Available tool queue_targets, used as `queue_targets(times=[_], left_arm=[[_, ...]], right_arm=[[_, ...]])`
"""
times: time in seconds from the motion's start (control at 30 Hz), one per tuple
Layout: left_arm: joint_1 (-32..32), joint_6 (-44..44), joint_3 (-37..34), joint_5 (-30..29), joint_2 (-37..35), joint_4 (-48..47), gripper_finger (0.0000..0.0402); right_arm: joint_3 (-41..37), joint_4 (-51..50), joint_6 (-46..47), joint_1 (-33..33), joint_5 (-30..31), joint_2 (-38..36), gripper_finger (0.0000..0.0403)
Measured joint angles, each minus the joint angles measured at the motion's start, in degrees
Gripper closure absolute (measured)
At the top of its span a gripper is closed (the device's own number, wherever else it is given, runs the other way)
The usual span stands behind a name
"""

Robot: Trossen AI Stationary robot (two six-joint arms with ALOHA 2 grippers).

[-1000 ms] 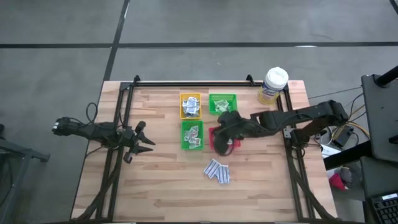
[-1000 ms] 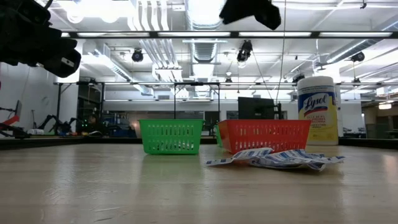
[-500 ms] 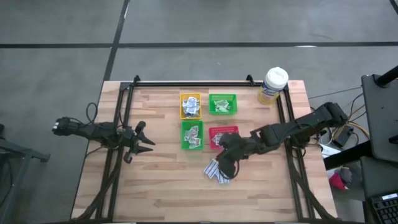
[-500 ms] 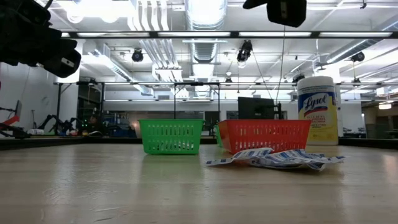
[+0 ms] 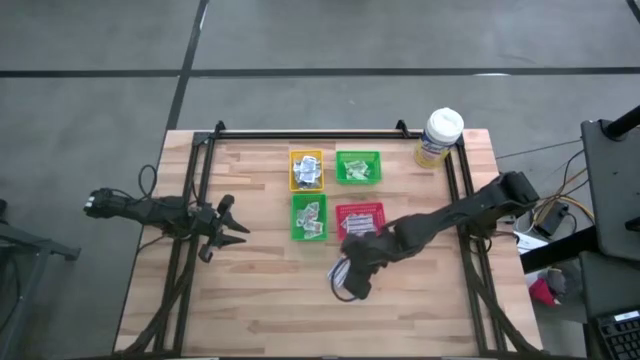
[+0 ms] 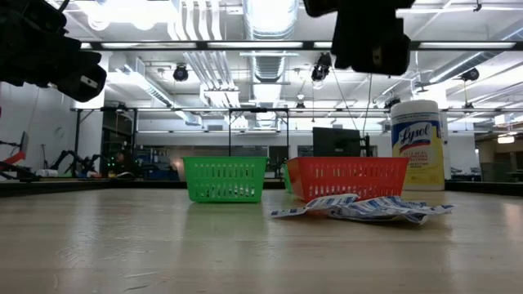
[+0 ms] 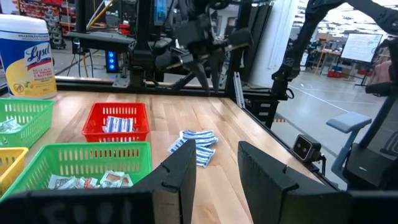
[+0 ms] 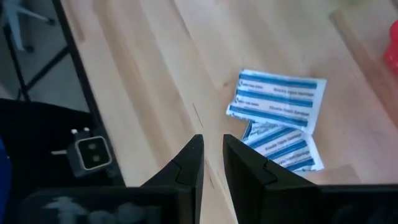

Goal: Pick & Place First Aid Supplies
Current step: Put the blue bandage pack into the red bin

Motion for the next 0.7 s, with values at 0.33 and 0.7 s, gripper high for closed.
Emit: queue_targets(times=[0.33,0.7], left_arm=[[0.0,0.0,0.0,0.4,0.0,0.0,0.0287],[0.0,0.0,0.0,0.4,0.0,0.0,0.0287]], right_arm=[[0.0,-9.4,3.0,0.0,0.0,2.0,0.0344],[-0.1,-12.3,0.7,-0.1,0.6,3.0,0.0286]])
